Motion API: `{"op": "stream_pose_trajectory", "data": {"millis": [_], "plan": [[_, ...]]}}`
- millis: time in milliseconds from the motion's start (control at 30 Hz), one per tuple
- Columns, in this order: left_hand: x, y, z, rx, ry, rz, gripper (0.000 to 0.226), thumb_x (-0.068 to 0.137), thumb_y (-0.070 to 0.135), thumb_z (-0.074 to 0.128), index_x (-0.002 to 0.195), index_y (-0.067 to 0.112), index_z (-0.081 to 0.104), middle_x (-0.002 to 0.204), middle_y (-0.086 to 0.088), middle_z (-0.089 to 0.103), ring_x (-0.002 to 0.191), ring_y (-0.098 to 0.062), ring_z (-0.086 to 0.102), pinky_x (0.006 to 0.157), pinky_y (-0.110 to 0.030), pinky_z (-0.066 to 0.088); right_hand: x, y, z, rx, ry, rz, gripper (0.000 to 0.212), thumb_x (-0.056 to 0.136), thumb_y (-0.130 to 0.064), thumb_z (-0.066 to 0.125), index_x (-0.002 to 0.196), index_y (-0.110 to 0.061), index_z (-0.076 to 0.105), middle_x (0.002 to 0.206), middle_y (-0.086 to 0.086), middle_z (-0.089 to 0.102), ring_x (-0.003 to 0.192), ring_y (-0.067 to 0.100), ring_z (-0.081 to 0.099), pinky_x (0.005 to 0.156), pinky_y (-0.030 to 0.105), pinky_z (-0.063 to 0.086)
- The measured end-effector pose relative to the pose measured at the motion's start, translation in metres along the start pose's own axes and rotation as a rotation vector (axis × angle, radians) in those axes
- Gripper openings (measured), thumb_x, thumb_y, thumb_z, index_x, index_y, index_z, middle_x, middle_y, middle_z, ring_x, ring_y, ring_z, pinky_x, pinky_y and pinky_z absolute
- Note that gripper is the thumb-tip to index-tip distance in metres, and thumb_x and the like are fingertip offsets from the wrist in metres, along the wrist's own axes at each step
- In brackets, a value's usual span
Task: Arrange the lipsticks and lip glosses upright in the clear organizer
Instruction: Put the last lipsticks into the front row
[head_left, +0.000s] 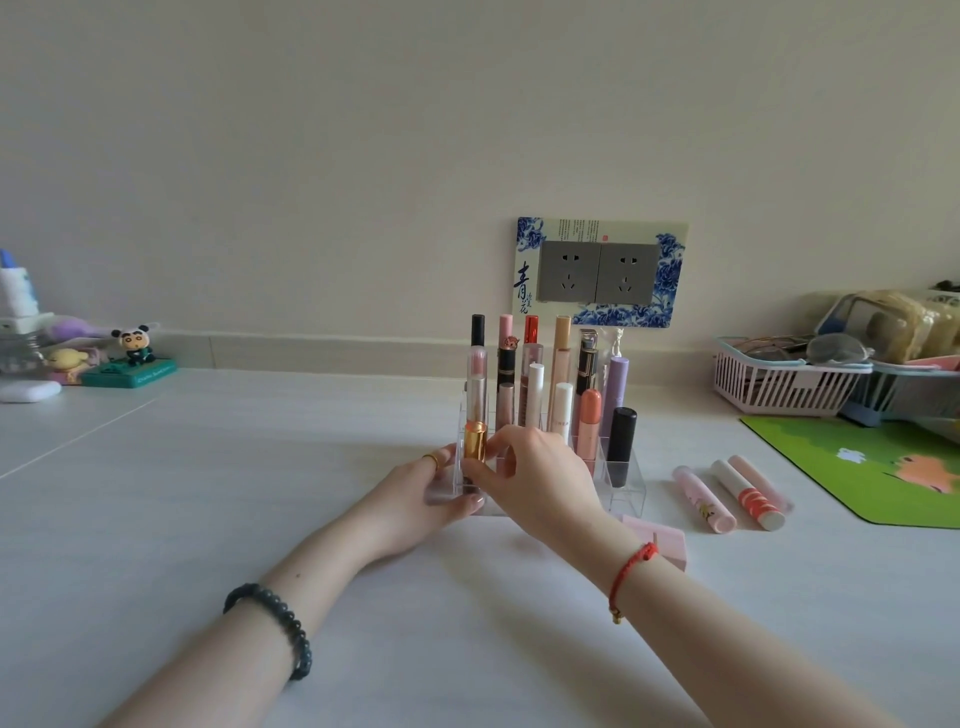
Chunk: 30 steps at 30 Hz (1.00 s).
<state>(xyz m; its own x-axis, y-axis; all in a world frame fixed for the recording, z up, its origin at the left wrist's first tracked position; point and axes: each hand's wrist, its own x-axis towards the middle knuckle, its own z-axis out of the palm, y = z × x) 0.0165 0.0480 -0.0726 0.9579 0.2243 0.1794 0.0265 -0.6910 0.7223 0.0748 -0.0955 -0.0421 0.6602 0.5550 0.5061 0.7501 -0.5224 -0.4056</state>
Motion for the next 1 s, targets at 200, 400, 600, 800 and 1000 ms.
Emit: {"op": "stream_pose_trajectory", "data": {"millis": [200,400,600,800,1000], "plan": [[-0.001,-0.001,-0.001,0.019,0.000,0.025,0.070,0.081,0.041,0.063,0.140,0.020,0.034,0.143,0.008,0.042,0.131,-0.007,0.038,0.110,-0.025,0.028,-0.004,0.004,-0.035,0.153,0.089,-0.024,0.032,0.080,-0.045,0.053,0.096,-0.019,0.064,0.065,-0.013,0.056,0.053,-0.002,0.052,0.055,0.017,0.050],[-0.002,0.000,-0.001,0.071,0.011,0.021,0.073,0.080,0.043,0.063,0.141,0.018,0.032,0.146,0.006,0.038,0.132,-0.007,0.037,0.111,-0.026,0.027,-0.004,0.059,-0.091,0.144,0.357,0.084,0.010,0.081,-0.029,0.062,0.078,-0.020,0.065,0.058,-0.009,0.059,0.043,0.000,0.049,0.044,0.007,0.039],[-0.002,0.000,-0.001,0.090,0.038,0.005,0.072,0.079,0.043,0.064,0.140,0.017,0.034,0.144,0.004,0.041,0.129,-0.008,0.040,0.108,-0.023,0.029,-0.023,0.126,-0.096,-0.113,0.097,0.478,0.025,0.078,-0.020,0.064,0.100,-0.007,0.065,0.079,0.003,0.060,0.073,0.017,0.050,0.066,0.023,0.035],[-0.003,0.001,0.000,0.099,0.047,0.006,0.071,0.080,0.043,0.063,0.139,0.017,0.034,0.143,0.004,0.041,0.129,-0.007,0.040,0.103,-0.019,0.029,-0.025,0.126,-0.086,-0.223,-0.080,0.559,0.032,0.086,-0.022,0.051,0.101,0.005,0.058,0.089,0.019,0.064,0.093,0.032,0.056,0.072,0.035,0.051],[-0.004,0.001,-0.001,0.097,0.044,0.003,0.073,0.080,0.043,0.063,0.140,0.016,0.033,0.146,0.003,0.038,0.131,-0.009,0.037,0.107,-0.022,0.028,-0.025,0.124,-0.087,-0.193,-0.061,0.598,0.035,0.087,-0.024,0.047,0.100,0.007,0.056,0.074,0.019,0.064,0.080,0.033,0.059,0.062,0.034,0.048]]}}
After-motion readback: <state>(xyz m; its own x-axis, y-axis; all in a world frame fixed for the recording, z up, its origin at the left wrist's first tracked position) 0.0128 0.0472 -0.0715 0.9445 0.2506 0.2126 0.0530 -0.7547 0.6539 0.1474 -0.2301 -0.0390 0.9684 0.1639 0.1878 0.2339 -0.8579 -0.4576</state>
